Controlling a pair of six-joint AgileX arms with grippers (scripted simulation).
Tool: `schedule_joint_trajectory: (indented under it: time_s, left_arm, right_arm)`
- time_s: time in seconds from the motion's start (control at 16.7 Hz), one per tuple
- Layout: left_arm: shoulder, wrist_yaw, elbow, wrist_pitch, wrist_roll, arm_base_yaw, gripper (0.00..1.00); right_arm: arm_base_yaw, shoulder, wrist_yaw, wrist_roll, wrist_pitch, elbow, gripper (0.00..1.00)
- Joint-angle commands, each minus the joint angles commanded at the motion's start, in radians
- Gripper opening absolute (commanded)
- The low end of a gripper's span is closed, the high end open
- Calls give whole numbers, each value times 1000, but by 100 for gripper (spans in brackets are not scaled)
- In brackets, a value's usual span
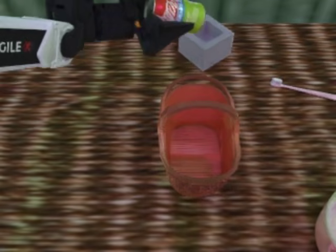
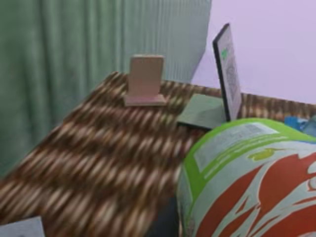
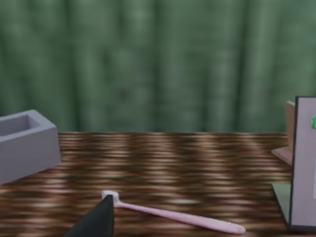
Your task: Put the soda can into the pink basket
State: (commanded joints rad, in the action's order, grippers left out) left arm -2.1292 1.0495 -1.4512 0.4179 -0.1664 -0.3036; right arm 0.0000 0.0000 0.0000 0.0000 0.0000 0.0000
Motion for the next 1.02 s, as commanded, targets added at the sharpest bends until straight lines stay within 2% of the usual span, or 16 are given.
schedule_joint_trajectory:
  time_s: [0.18,0.36,0.78,1.02]
  left_arm:
    - [60,130,109,194,73,-18,0]
    - [93,202,175,292,116,-27,0]
    - [90,211,181,306,119,-23,0]
    - [-1,218,209,422,122,-19,0]
  right_arm:
    - [0,0,0,0,0,0,100]
    - [0,0,0,0,0,0,100]
    - [0,0,0,0,0,0,100]
    - [0,0,0,0,0,0,100]
